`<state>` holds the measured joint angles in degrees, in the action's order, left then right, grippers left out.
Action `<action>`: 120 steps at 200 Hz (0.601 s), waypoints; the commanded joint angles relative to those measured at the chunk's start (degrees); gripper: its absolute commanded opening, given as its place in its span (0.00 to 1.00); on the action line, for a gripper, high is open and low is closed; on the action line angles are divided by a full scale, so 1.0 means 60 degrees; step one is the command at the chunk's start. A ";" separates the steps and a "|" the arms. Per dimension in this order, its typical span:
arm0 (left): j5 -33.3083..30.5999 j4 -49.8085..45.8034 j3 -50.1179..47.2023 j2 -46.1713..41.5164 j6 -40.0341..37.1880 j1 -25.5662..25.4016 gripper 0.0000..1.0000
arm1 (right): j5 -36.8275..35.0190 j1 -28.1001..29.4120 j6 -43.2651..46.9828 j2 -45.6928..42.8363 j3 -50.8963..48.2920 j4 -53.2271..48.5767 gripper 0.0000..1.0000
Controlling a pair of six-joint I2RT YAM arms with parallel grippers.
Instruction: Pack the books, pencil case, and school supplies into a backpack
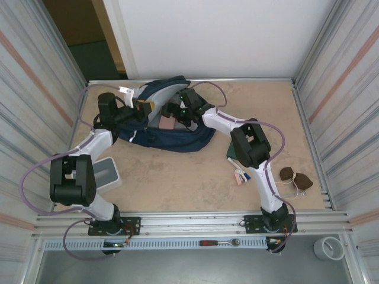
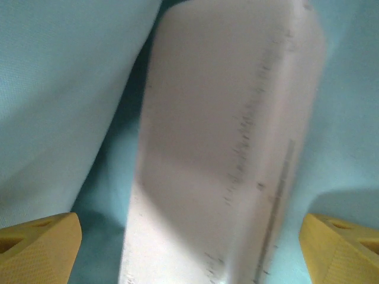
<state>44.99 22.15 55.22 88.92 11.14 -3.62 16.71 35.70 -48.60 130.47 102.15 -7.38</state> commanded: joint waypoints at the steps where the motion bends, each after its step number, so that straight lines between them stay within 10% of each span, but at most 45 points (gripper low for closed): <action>1: 0.0462 0.0322 0.0450 0.0045 0.0359 -0.0104 0.12 | -0.0035 -0.0080 0.0430 -0.0919 -0.0535 0.0357 0.88; 60: 0.0294 0.0171 0.0393 -0.0027 0.0142 -0.0112 0.12 | 0.0750 0.0122 -0.0074 0.0288 0.0354 0.0986 0.39; 120: 0.0276 0.0135 0.0333 -0.0098 0.0217 -0.0102 0.12 | 0.1711 0.0254 0.0116 0.0305 0.1223 0.1079 0.36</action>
<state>44.95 22.17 55.48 89.45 11.44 -3.73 23.29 37.12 -49.28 135.13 109.21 -3.90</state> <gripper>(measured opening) 0.146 0.341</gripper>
